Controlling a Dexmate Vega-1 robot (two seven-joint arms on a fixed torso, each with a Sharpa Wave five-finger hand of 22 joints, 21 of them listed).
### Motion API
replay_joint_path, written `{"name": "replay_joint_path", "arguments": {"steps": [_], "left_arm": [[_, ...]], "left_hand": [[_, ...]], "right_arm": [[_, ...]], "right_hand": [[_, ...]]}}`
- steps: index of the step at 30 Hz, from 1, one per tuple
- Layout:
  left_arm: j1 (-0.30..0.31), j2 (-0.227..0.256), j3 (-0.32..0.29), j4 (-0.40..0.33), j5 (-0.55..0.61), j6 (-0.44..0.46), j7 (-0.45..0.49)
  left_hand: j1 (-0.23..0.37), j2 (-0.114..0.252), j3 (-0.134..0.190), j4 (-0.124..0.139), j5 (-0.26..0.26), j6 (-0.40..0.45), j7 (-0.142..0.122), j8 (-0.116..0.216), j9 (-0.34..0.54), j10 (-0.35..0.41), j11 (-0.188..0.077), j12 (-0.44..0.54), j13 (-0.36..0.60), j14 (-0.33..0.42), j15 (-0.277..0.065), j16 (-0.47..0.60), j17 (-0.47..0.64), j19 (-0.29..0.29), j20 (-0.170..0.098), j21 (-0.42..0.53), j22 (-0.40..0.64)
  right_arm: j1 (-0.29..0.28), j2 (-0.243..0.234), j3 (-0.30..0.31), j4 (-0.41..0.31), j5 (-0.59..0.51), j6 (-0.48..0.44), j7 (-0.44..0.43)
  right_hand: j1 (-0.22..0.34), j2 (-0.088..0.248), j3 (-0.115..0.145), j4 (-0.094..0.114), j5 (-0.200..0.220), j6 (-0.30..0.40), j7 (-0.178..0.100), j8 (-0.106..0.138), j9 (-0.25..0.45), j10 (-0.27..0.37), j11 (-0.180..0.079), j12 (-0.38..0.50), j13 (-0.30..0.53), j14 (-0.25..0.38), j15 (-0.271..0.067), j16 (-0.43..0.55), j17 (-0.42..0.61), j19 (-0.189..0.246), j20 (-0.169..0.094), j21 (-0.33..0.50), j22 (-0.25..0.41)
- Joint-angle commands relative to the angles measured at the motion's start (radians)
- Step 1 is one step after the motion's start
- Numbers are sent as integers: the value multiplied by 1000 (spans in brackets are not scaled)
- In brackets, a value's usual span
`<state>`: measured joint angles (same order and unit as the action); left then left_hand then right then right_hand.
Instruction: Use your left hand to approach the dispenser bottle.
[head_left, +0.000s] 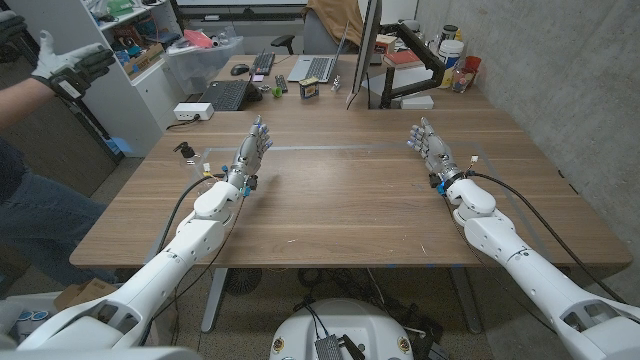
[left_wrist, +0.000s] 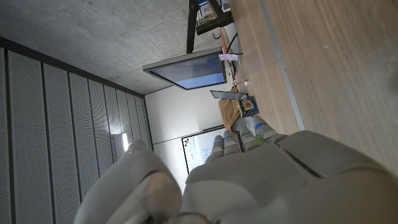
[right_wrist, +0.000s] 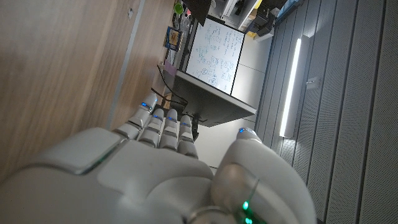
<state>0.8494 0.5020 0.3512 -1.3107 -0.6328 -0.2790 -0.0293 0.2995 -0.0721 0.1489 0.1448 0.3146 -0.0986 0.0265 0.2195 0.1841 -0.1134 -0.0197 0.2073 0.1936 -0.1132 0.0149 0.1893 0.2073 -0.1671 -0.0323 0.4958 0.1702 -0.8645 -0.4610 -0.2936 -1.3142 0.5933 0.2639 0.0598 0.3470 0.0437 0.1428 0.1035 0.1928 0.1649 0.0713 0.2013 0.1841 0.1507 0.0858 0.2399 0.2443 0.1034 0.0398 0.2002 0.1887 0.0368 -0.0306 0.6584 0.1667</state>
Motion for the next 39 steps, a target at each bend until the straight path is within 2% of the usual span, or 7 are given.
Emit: {"name": "replay_joint_path", "arguments": {"steps": [1,8,18,27,39], "left_arm": [[11,-28,-38,-10,38,23,-18],[8,-44,-55,-9,53,38,-30],[1,-56,-67,-7,68,55,-47],[3,-58,-69,-18,85,60,-54],[18,-48,-70,-59,104,75,-47]], "left_hand": [[10,3,9,-2,5,-5,0,3,5,-7,-4,7,3,-10,1,7,3,-29,-5,3,2],[12,6,9,-4,7,-3,-1,3,5,-7,-5,6,2,-10,2,7,0,-29,-3,-1,2],[16,13,10,-6,9,2,0,2,5,-2,-2,7,2,-5,4,9,-3,-27,-1,-7,2],[19,18,10,-8,11,5,-1,1,5,0,4,7,1,-2,6,10,-6,-27,3,-12,2],[25,25,11,-12,14,10,-1,0,6,8,-2,9,1,5,8,12,-9,-24,11,-20,3]], "right_arm": [[-41,125,163,-23,-140,-65,85],[-50,190,239,-33,-212,-97,132],[-57,251,307,-45,-281,-124,173],[-50,288,337,-34,-321,-132,200],[-27,322,362,-10,-351,-127,221]], "right_hand": [[10,2,5,-2,5,9,-2,4,4,13,0,5,-1,13,-1,9,4,0,-7,4,5],[12,5,6,-4,5,12,-6,4,4,20,-2,6,-5,14,-2,8,3,1,-4,-1,5],[12,6,6,-6,4,18,-10,5,4,27,-2,7,-10,18,-1,8,2,1,-1,-6,5],[12,7,6,-7,3,21,-12,5,4,33,-6,8,-15,18,0,8,2,1,1,-11,5],[11,8,5,-8,2,23,-16,5,4,35,-7,6,-19,19,0,7,2,-1,4,-17,6]]}}
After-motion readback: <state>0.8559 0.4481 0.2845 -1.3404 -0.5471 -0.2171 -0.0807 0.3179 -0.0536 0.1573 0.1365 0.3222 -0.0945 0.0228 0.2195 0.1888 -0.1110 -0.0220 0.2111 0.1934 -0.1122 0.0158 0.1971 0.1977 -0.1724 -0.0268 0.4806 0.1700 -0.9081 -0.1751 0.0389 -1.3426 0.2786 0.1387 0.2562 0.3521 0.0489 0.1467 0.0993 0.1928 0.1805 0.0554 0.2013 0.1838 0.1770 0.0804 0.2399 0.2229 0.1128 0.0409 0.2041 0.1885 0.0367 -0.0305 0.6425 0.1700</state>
